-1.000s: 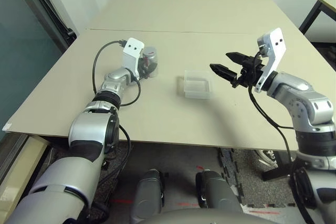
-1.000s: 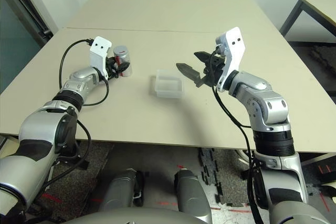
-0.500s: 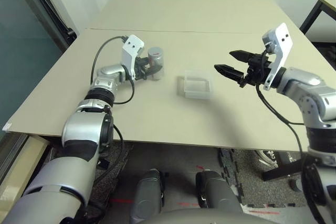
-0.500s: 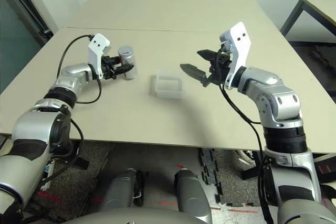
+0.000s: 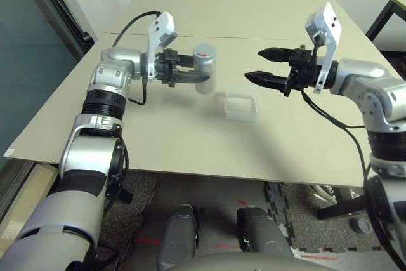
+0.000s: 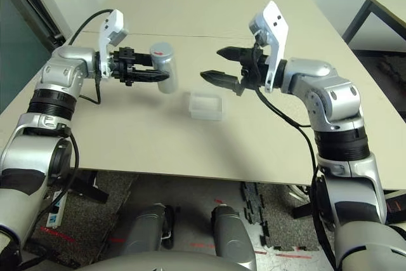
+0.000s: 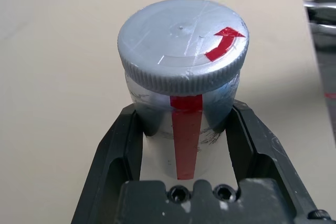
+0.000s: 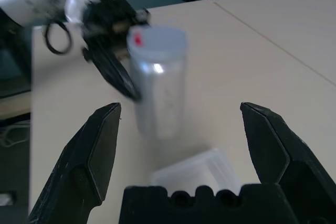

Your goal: Pour the medicine from the bottle into the box.

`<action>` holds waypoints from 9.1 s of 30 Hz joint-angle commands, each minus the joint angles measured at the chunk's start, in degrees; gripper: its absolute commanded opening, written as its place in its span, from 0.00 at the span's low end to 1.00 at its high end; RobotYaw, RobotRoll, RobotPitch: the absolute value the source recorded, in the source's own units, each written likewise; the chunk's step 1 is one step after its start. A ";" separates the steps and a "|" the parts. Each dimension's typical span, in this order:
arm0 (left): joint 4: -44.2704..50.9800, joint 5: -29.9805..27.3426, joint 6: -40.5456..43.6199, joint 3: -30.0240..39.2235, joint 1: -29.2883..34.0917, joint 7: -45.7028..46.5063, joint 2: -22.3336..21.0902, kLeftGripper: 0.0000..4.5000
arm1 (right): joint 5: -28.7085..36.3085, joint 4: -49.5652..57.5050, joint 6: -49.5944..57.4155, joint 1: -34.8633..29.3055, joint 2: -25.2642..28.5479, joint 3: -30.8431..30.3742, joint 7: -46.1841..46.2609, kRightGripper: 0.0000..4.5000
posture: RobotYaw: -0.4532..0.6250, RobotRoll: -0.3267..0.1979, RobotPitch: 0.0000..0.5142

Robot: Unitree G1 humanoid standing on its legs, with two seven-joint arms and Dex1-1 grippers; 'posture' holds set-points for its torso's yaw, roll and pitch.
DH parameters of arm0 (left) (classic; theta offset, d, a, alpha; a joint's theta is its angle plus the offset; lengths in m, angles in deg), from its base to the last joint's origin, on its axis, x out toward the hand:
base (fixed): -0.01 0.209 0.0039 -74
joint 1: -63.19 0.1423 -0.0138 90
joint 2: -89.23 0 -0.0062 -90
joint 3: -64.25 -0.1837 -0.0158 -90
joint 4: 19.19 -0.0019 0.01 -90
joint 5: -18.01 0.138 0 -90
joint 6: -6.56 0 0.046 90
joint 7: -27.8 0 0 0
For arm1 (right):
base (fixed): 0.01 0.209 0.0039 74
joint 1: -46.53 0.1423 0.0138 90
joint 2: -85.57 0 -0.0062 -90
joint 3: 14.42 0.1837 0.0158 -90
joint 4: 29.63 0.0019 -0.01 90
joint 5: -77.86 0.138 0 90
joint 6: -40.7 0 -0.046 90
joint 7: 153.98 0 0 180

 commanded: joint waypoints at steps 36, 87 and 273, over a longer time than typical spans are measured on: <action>5.09 -2.08 -2.55 -3.26 -0.72 -0.43 5.13 0.55 | -2.73 -3.16 -7.28 3.08 -4.65 -3.84 -4.50 0.57 | 0.36 0.62 0.15; 15.15 -6.06 4.49 -4.66 2.31 3.03 3.64 0.55 | -8.28 -14.76 -16.13 10.82 -8.41 -2.87 -12.23 1.00 | 0.38 0.62 0.15; 8.09 -5.38 0.08 -6.97 2.36 2.88 2.92 0.55 | -5.22 -1.44 -3.91 4.60 -3.48 -5.87 -2.17 0.57 | 0.35 0.62 0.17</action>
